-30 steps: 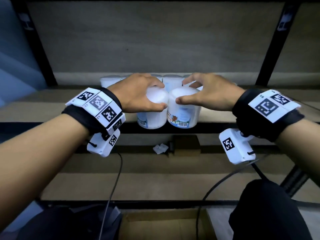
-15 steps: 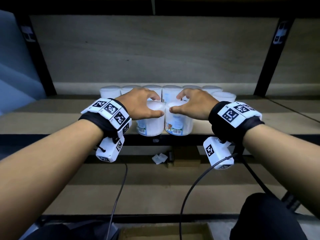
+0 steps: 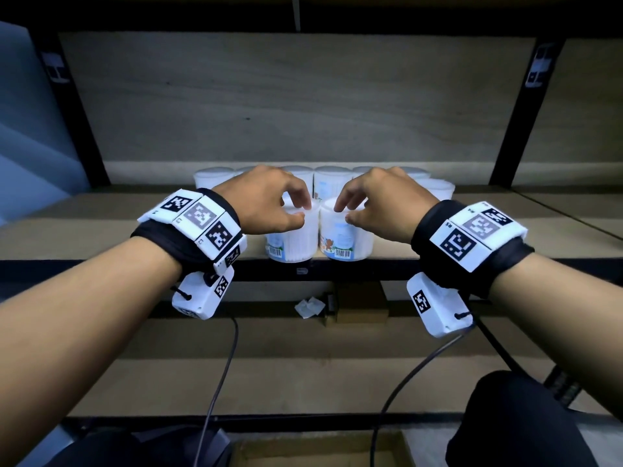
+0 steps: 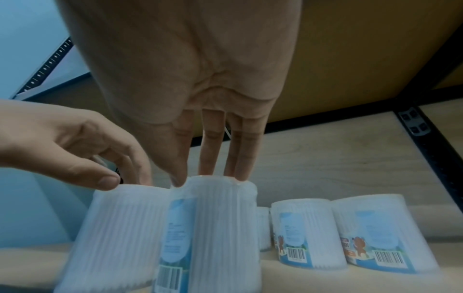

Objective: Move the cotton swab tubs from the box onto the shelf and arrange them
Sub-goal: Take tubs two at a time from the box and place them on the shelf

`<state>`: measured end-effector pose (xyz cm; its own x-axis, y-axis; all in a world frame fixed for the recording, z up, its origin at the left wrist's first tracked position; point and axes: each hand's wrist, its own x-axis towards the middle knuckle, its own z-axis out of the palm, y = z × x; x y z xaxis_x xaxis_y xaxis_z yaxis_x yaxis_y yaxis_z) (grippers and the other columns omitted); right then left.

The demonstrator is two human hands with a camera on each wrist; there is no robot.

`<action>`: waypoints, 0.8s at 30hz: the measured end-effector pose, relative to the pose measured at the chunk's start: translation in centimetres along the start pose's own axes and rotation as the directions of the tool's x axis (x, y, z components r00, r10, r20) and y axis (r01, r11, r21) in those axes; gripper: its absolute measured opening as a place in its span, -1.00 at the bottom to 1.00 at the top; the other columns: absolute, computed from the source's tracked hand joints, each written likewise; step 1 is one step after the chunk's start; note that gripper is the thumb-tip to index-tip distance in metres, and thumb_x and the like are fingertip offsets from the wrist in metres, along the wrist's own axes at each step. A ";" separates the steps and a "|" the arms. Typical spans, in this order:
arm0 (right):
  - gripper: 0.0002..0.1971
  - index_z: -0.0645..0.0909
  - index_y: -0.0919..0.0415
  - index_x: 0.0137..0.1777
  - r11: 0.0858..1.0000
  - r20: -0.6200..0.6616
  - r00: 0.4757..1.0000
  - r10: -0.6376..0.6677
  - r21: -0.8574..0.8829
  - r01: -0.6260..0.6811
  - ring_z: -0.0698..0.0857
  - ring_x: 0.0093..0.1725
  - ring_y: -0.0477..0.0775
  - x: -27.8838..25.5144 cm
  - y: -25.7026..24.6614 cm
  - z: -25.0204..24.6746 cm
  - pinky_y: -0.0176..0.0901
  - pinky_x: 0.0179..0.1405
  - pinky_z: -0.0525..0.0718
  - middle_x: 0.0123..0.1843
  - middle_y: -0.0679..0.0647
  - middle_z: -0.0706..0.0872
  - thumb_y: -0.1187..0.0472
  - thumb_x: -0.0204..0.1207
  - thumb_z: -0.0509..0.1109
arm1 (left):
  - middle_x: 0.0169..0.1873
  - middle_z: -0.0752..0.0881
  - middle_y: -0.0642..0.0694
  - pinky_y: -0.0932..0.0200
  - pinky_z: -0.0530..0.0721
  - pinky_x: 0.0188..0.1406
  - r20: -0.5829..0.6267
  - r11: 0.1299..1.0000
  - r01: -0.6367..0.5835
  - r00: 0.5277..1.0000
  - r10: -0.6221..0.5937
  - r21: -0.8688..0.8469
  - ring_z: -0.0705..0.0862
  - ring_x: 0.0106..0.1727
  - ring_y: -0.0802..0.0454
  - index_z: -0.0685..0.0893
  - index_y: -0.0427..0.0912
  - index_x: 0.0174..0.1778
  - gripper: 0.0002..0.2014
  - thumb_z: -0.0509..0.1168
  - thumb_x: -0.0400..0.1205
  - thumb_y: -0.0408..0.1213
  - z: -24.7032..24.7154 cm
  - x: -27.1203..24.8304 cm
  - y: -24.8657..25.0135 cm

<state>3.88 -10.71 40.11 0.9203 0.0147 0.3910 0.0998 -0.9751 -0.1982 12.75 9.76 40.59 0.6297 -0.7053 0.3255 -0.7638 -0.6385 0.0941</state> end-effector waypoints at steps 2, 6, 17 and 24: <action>-0.72 0.77 -0.19 -0.07 1.000 -0.015 1.000 0.001 -0.015 -0.001 0.66 -0.08 -0.07 0.0 0.0 0.1 -0.13 0.06 0.71 -0.06 -0.17 0.77 0.28 0.50 0.40 | 0.06 0.72 0.19 0.11 0.67 0.10 0.013 0.999 -0.021 1.000 0.020 0.030 0.71 0.00 0.10 0.74 0.14 0.11 -0.75 0.37 0.52 -0.10 -0.1 -0.2 0.3; -0.66 0.79 -0.19 -0.12 1.000 -0.049 0.999 0.008 -0.017 -0.009 0.73 -0.07 -0.03 0.3 0.2 0.4 -0.11 0.02 0.74 -0.12 -0.16 0.78 0.35 0.48 0.37 | 0.07 0.73 0.18 0.15 0.65 0.07 0.029 0.999 -0.032 0.999 0.030 0.043 0.72 -0.01 0.10 0.75 0.14 0.15 -0.76 0.35 0.57 -0.14 -0.3 -0.1 0.2; -0.60 0.81 -0.18 -0.12 1.000 -0.082 0.997 0.007 -0.026 -0.009 0.74 -0.08 -0.08 3.3 1.6 1.6 -0.19 -0.02 0.73 -0.18 -0.17 0.77 0.41 0.45 0.36 | 0.09 0.74 0.21 0.16 0.65 0.13 0.018 0.999 0.005 1.000 -0.006 0.049 0.67 0.00 0.14 0.73 0.13 0.18 -0.73 0.35 0.56 -0.16 0.8 2.7 -1.1; -0.55 0.81 -0.20 -0.10 0.999 -0.047 0.998 0.031 -0.026 -0.032 0.77 -0.02 -0.08 6.3 3.1 2.6 -0.19 0.04 0.73 -0.16 -0.19 0.77 0.43 0.48 0.29 | 0.14 0.74 0.17 0.28 0.52 0.05 0.026 0.999 0.009 1.000 -0.009 0.031 0.68 0.05 0.10 0.72 0.12 0.19 -0.73 0.35 0.58 -0.20 1.5 5.0 -2.2</action>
<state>10.97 -13.05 39.57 0.9040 -0.0257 0.4267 0.0604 -0.9805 -0.1870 17.81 7.20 40.63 0.6404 -0.7071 0.2998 -0.7537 -0.6537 0.0680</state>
